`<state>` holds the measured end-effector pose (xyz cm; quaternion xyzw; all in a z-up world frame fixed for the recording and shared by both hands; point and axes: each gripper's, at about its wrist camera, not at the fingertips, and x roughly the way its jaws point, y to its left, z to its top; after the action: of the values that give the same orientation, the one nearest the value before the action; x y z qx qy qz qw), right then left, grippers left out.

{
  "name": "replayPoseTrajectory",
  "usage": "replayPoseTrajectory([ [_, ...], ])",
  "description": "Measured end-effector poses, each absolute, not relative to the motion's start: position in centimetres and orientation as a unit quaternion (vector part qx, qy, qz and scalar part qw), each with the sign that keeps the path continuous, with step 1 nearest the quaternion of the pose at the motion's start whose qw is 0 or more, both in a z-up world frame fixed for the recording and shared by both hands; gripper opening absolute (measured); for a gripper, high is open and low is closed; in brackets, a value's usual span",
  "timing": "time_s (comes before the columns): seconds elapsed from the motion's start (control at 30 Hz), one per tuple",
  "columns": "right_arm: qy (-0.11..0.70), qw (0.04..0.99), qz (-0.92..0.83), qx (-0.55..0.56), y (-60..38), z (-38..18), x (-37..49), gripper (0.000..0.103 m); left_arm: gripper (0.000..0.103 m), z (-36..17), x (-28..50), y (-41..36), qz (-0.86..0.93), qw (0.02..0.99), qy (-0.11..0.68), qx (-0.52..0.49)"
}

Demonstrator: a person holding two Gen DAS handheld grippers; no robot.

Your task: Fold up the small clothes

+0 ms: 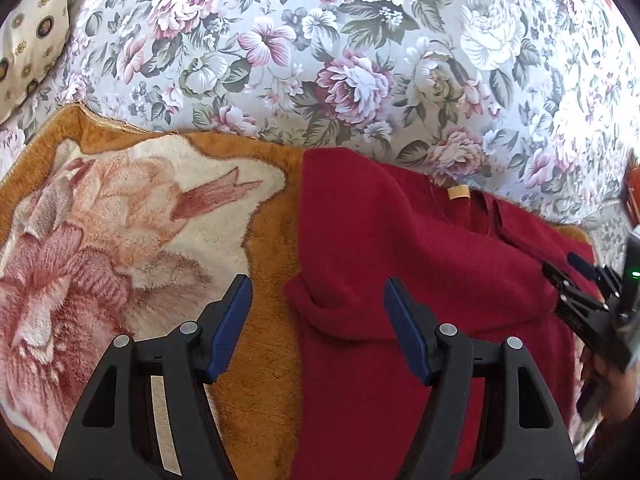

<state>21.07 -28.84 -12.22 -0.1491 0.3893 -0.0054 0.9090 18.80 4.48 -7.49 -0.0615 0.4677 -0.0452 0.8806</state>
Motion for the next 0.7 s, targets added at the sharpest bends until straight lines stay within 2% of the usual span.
replayPoseTrajectory([
  [0.1,0.384,0.908,-0.030,-0.164,-30.3,-13.4,22.6,0.053,0.068,-7.9,19.3,5.2,-0.035,0.878,0.472,-0.070],
  [0.13,0.390,0.907,-0.025,-0.156,-30.9,-13.8,23.2,0.043,0.068,-8.1,19.4,5.4,-0.031,0.877,0.475,-0.074],
  [0.17,0.395,0.906,-0.017,-0.151,-31.4,-14.2,23.8,0.027,0.068,-8.2,19.5,5.5,-0.029,0.876,0.476,-0.075],
  [0.23,0.393,0.911,-0.012,-0.122,-32.4,-14.2,24.3,0.012,0.068,-8.4,19.5,5.5,-0.029,0.875,0.477,-0.076],
  [0.27,0.392,0.915,-0.008,-0.092,-33.0,-13.6,24.2,0.009,0.068,-8.4,19.5,5.4,-0.031,0.875,0.477,-0.075],
  [0.4,0.340,0.939,0.043,0.016,-34.2,-9.3,21.4,0.008,0.068,-7.7,19.4,5.9,-0.037,0.875,0.472,-0.095],
  [0.53,0.282,0.950,0.124,0.048,-31.1,-4.8,18.1,0.008,0.068,-6.4,19.2,7.0,-0.031,0.883,0.455,-0.113],
  [0.6,0.272,0.944,0.175,0.062,-28.2,-4.0,17.4,0.008,0.068,-5.9,19.0,7.6,-0.026,0.885,0.448,-0.123],
  [0.7,0.279,0.930,0.229,0.071,-22.6,-5.6,17.4,0.008,0.068,-5.7,19.0,8.7,-0.017,0.885,0.442,-0.142],
])
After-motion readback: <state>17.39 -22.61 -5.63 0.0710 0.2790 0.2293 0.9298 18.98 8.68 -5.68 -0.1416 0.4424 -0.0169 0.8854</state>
